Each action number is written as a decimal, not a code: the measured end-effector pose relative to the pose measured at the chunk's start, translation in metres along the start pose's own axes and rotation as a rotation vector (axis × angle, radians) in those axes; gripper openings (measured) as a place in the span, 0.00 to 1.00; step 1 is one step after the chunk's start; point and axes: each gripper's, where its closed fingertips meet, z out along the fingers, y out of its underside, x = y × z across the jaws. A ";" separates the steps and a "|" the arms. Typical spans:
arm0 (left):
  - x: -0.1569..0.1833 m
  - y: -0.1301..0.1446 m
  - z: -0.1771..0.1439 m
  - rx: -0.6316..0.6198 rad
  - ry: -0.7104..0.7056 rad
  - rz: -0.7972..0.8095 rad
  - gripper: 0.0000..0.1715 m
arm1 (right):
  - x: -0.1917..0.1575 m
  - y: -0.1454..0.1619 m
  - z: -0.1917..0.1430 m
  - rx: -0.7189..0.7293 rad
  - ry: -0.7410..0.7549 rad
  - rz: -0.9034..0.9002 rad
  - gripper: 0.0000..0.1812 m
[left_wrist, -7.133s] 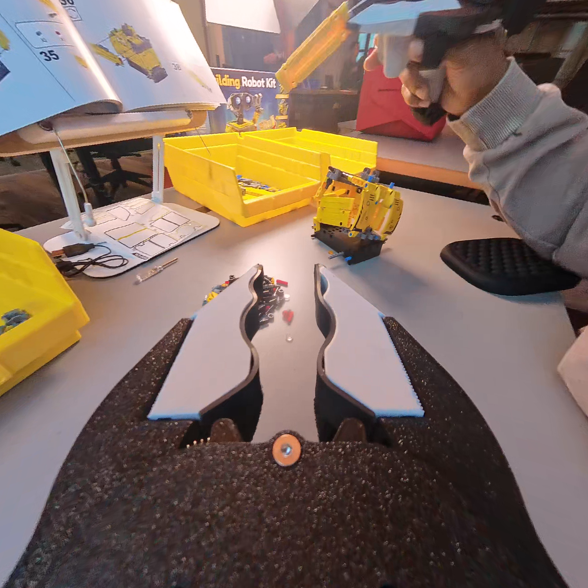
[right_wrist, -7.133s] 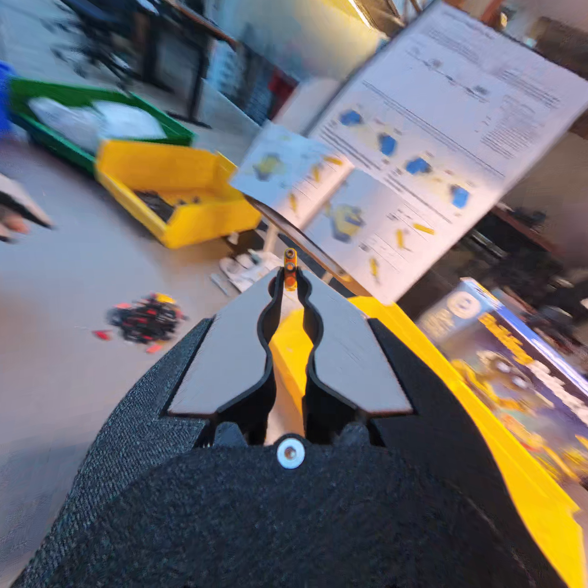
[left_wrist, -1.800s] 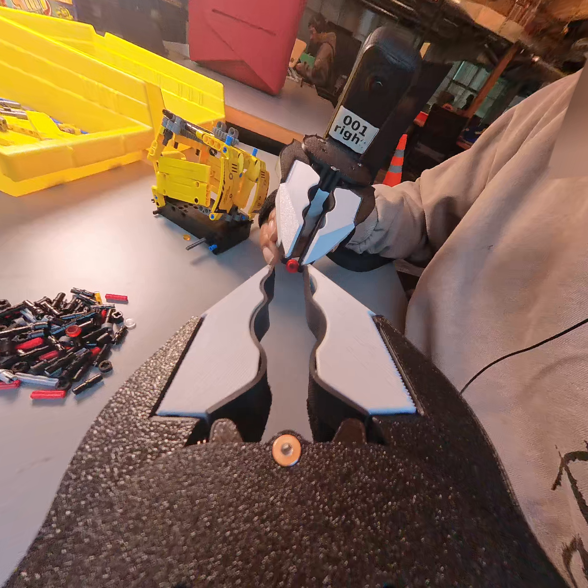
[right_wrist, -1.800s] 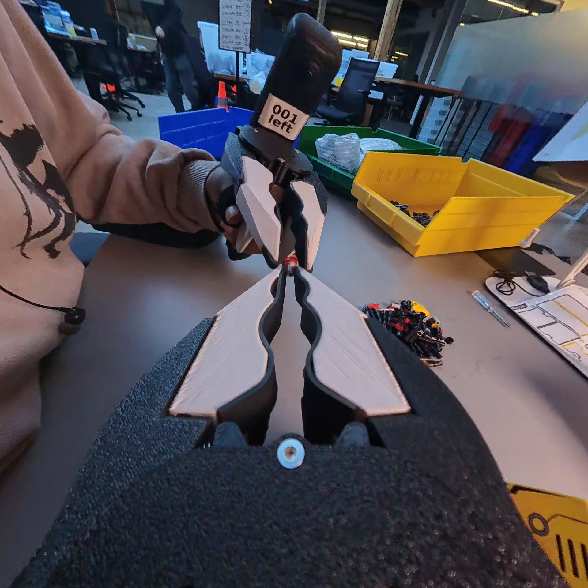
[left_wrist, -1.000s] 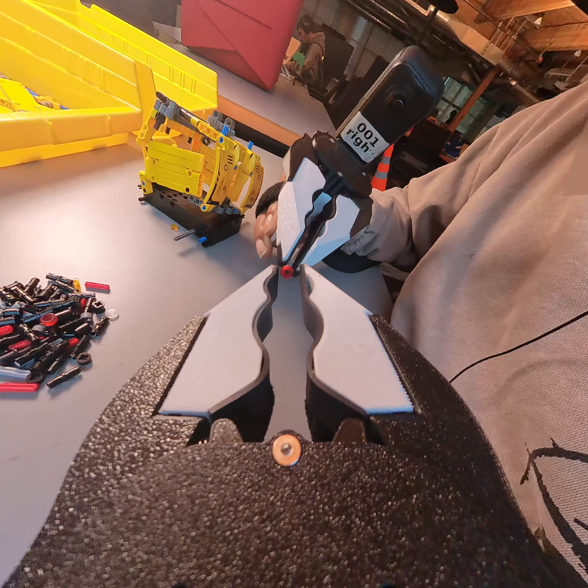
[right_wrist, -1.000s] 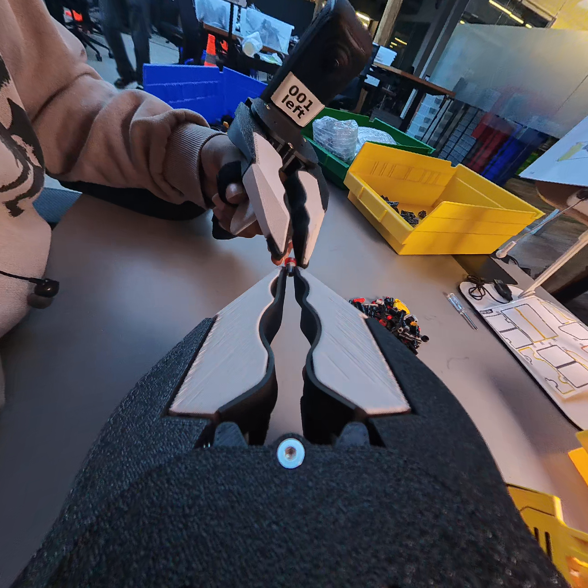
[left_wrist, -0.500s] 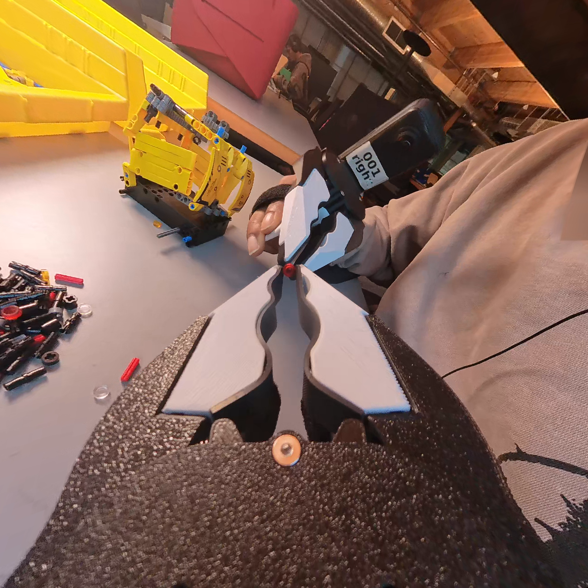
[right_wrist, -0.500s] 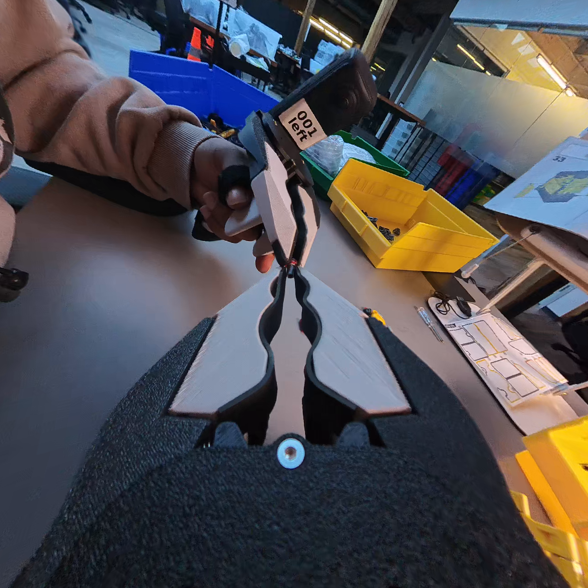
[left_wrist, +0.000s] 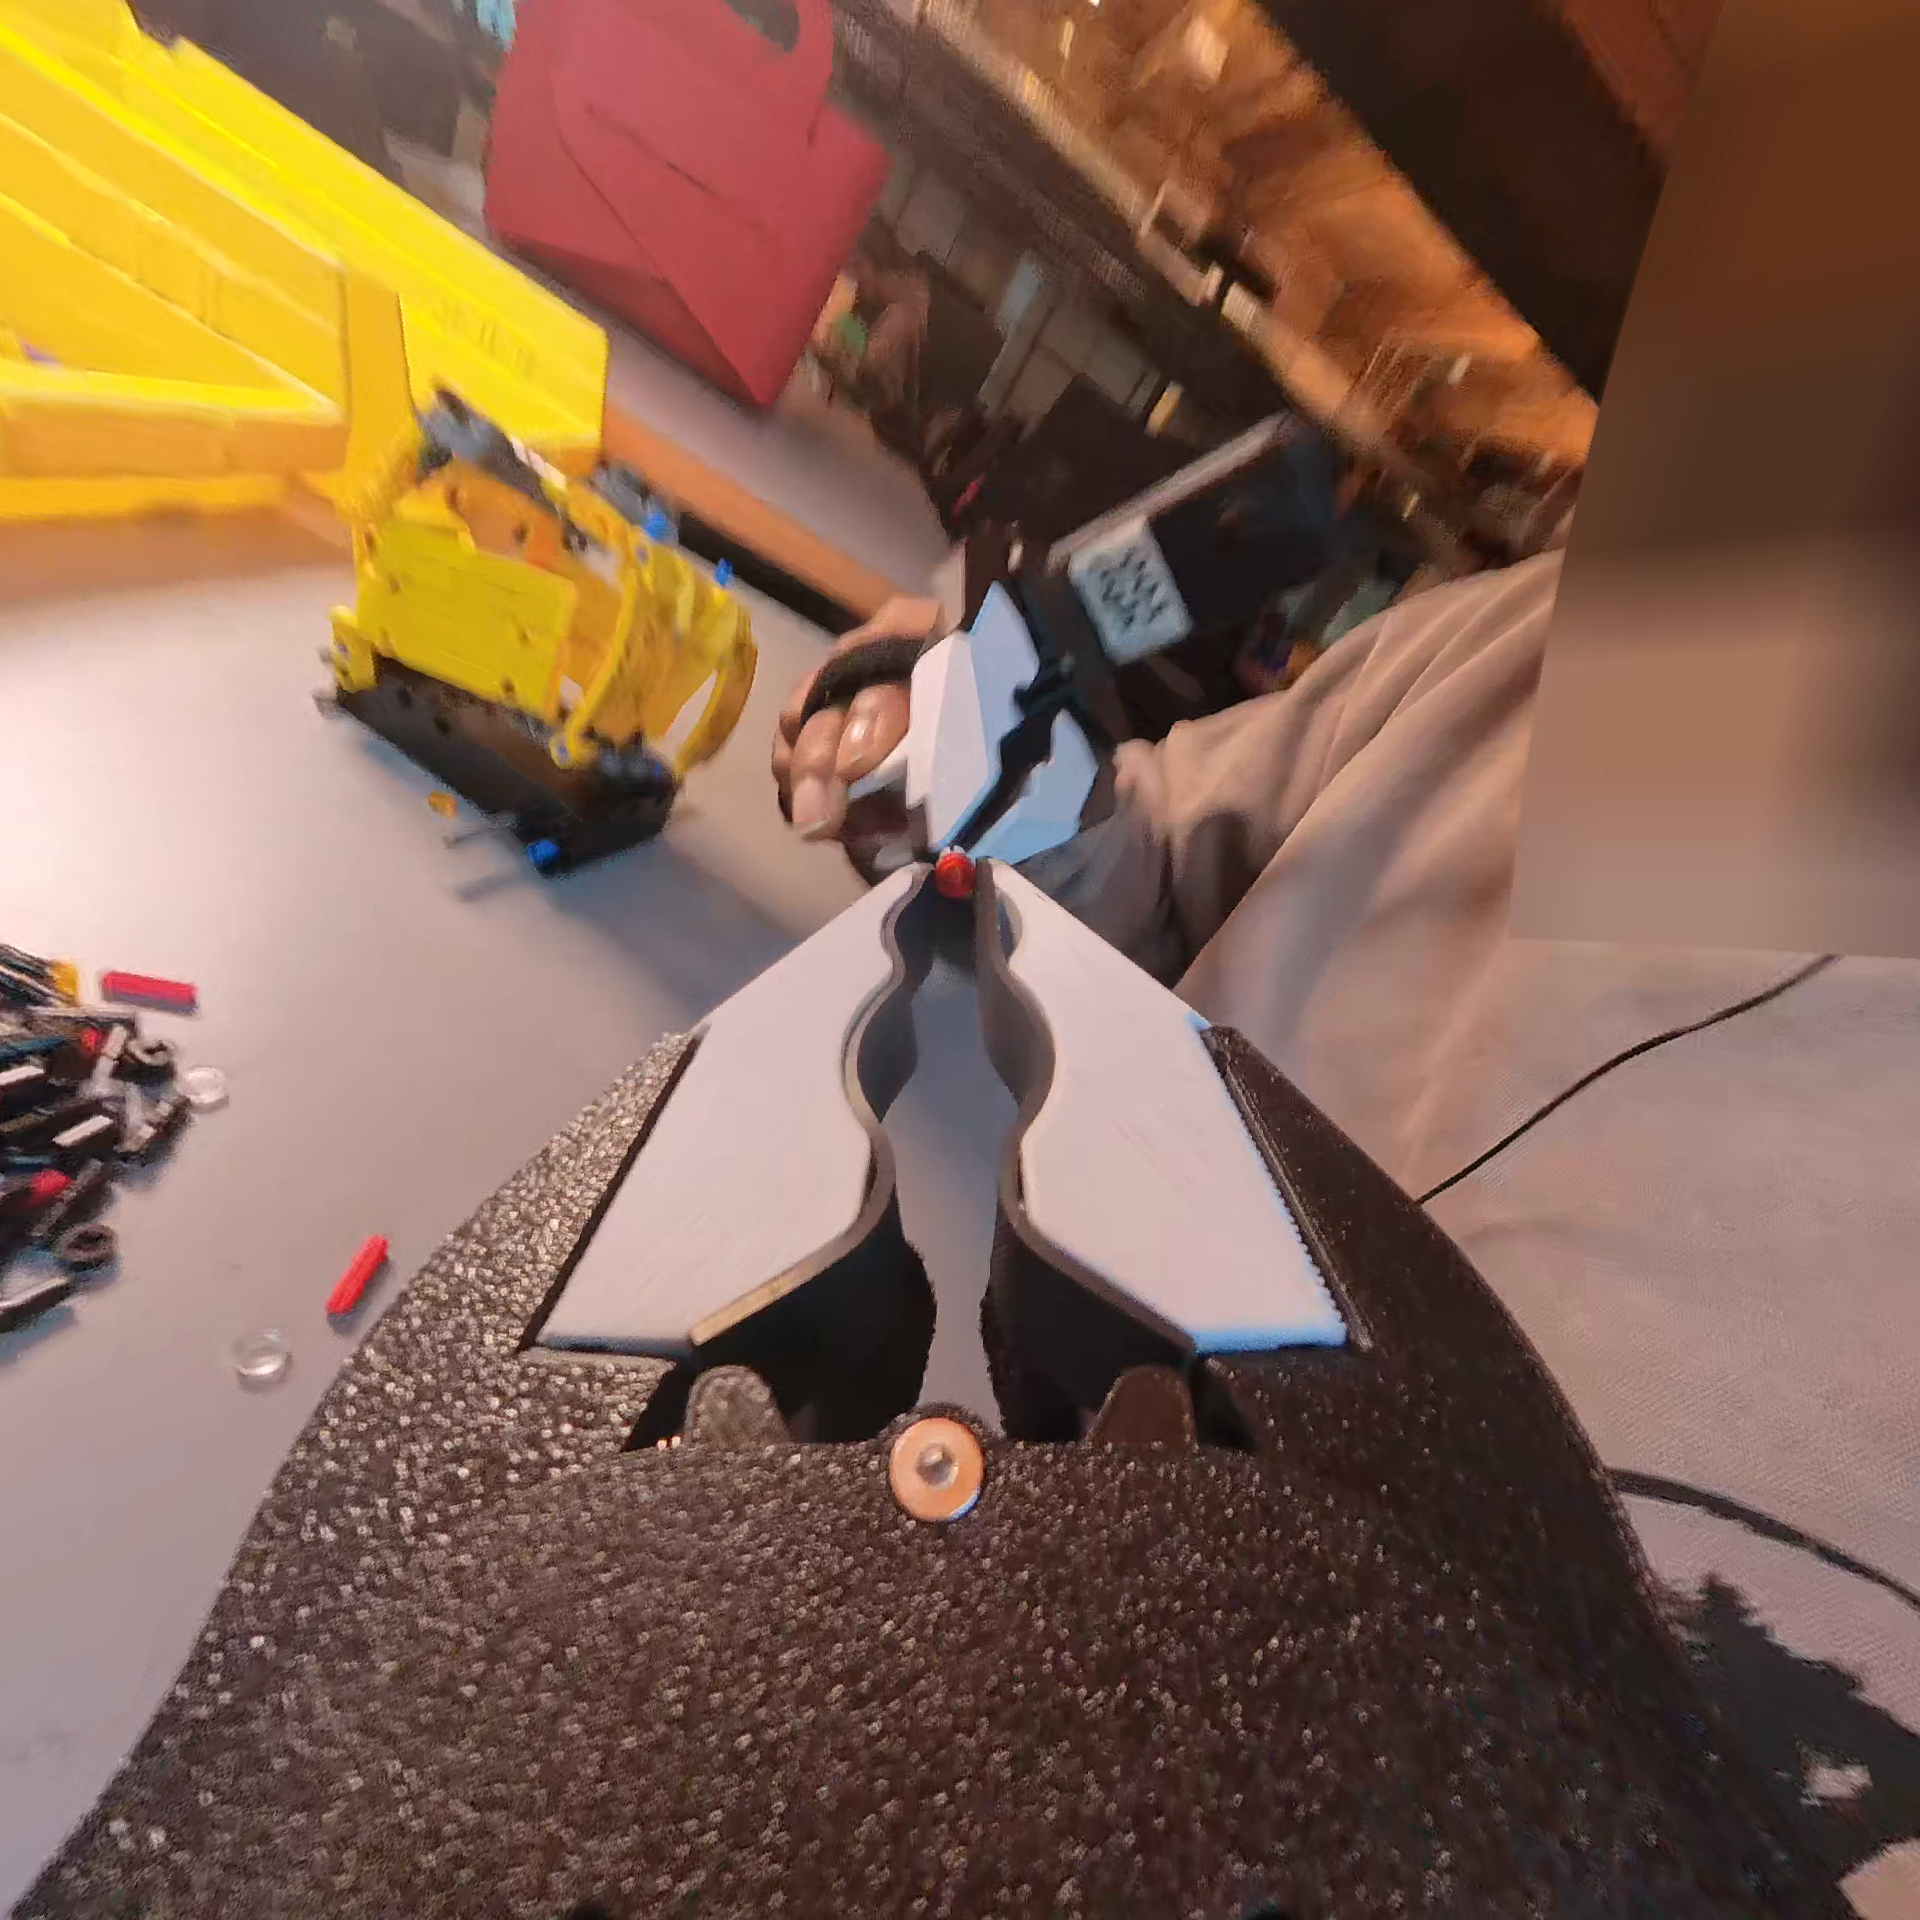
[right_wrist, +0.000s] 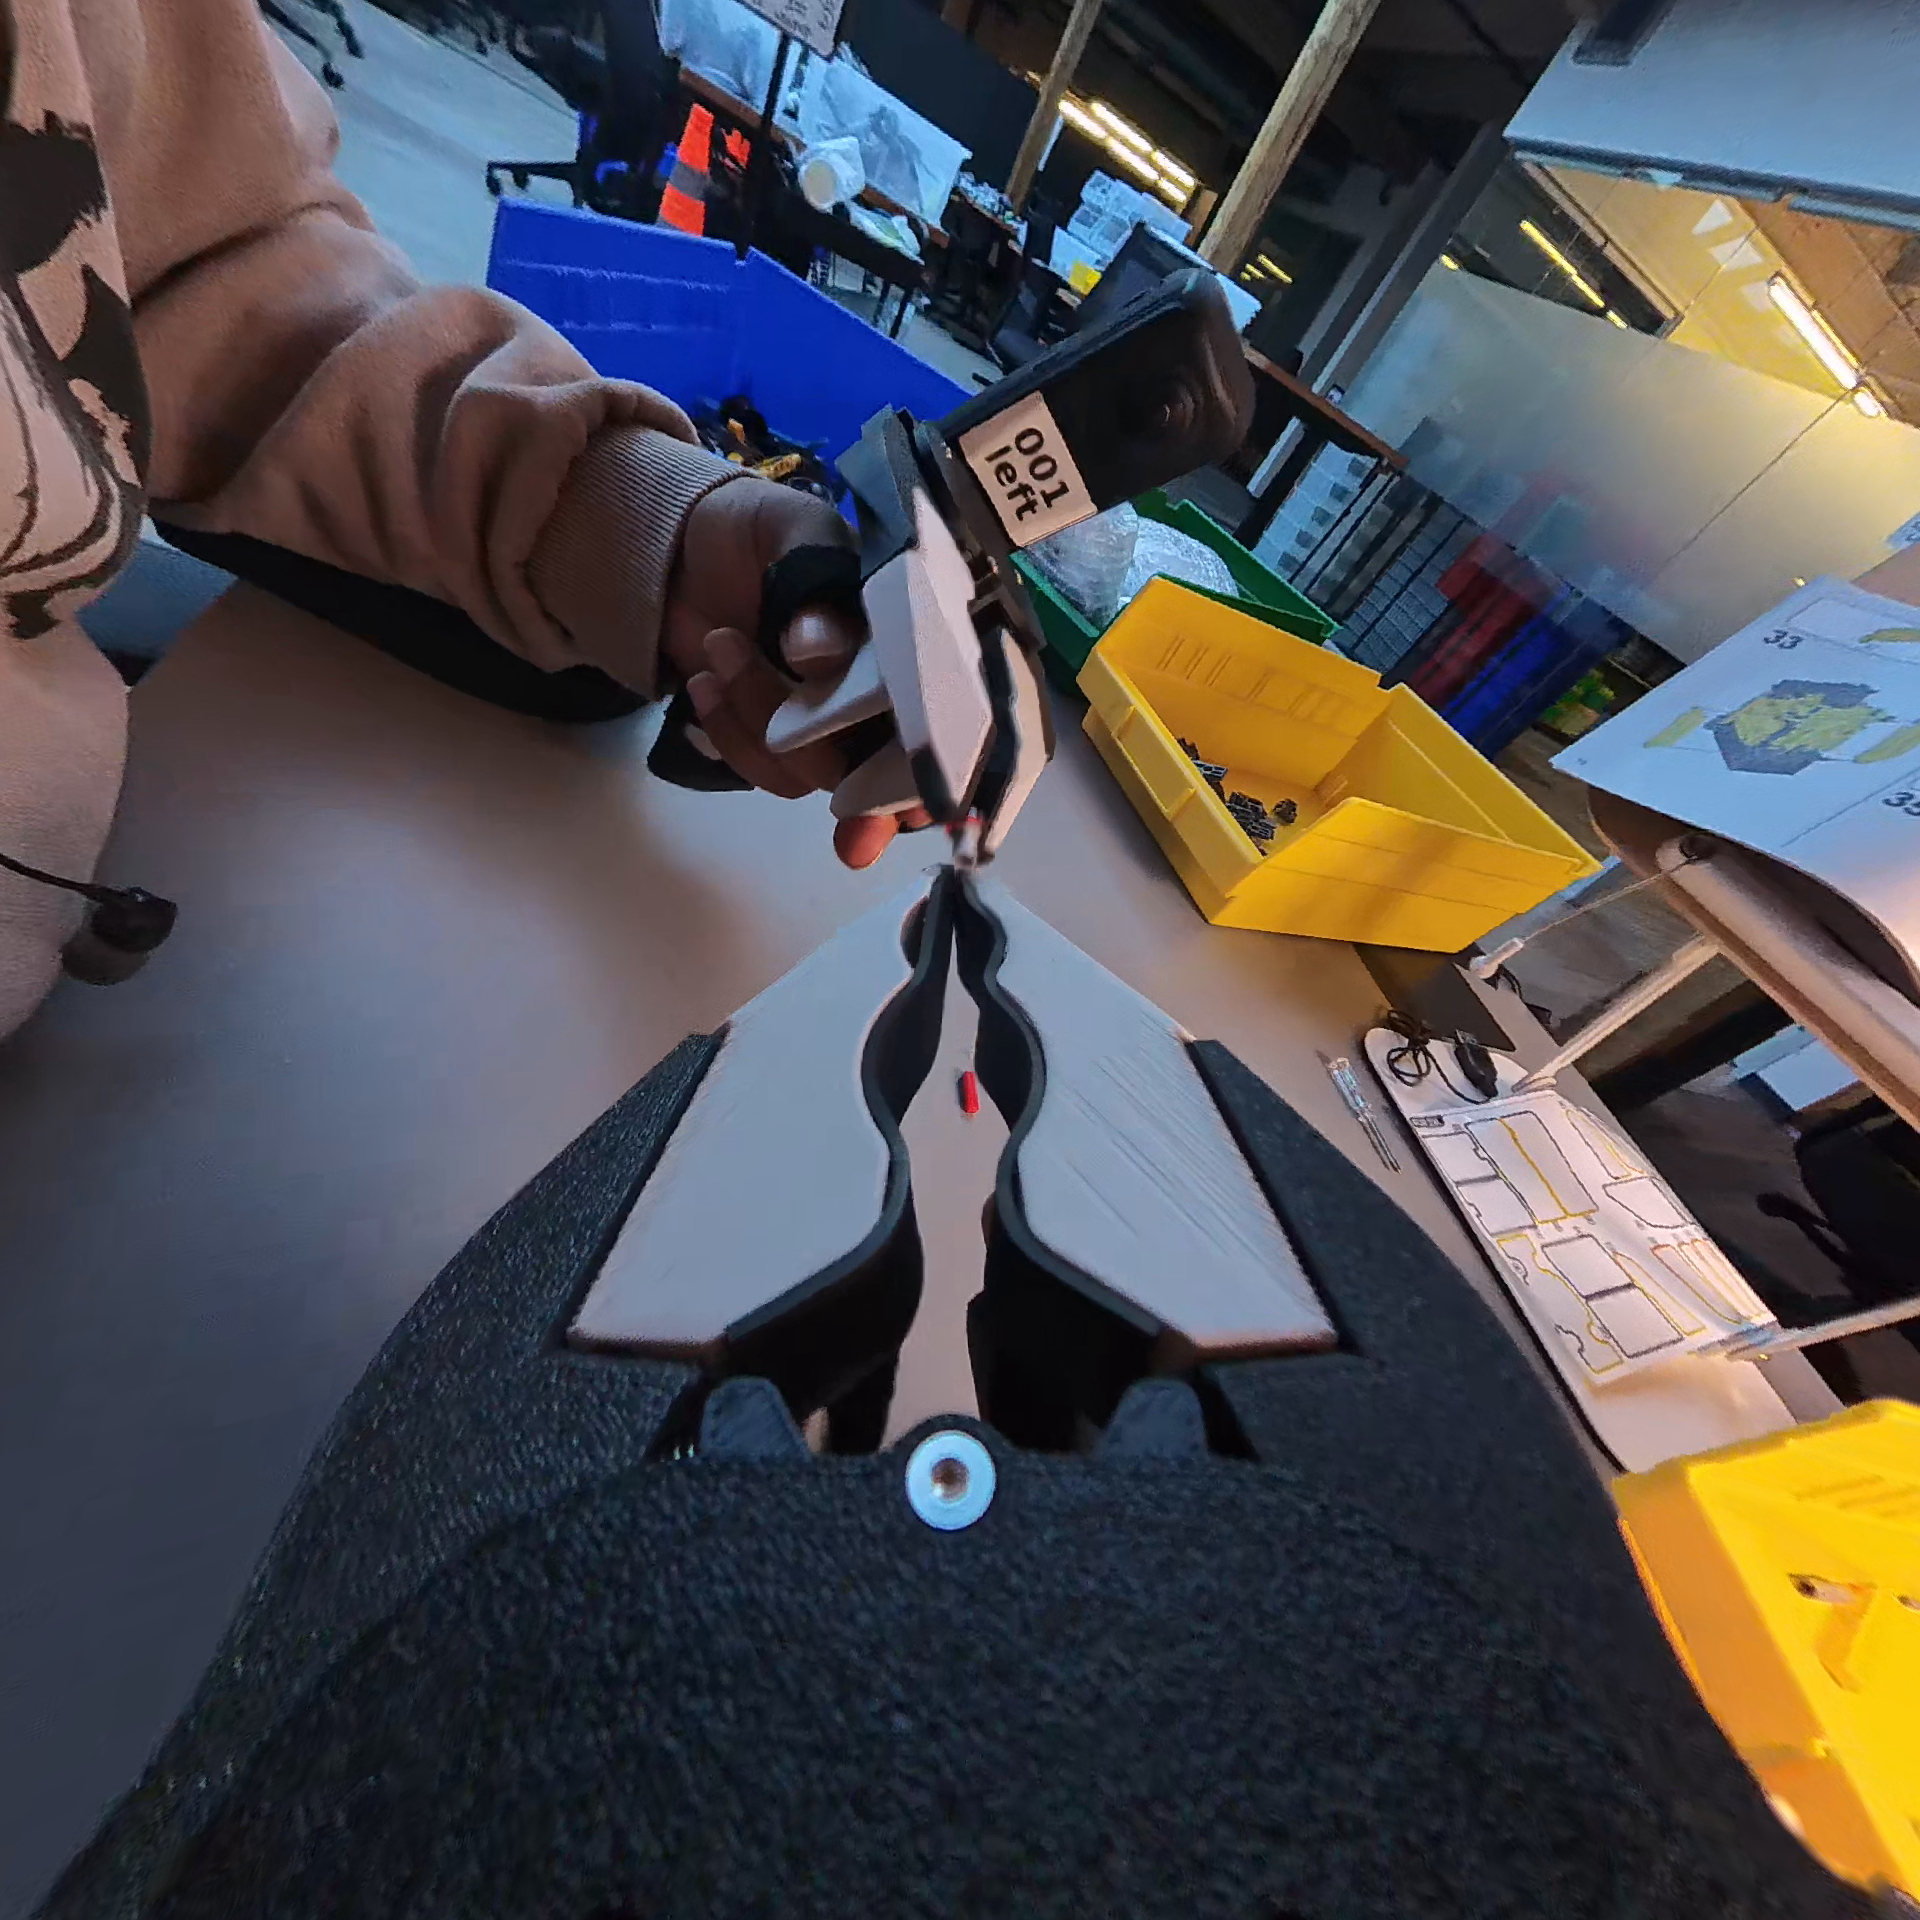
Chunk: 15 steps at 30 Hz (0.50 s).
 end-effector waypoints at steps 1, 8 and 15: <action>-0.004 -0.022 -0.021 0.115 -0.006 -0.037 0.03 | 0.010 0.006 -0.009 -0.019 0.037 -0.001 0.00; -0.012 -0.009 -0.014 0.032 -0.073 0.026 0.03 | 0.016 0.004 -0.001 -0.010 0.074 -0.016 0.00; -0.015 0.008 0.005 -0.022 -0.075 -0.032 0.03 | 0.009 0.012 0.013 -0.093 0.125 -0.128 0.04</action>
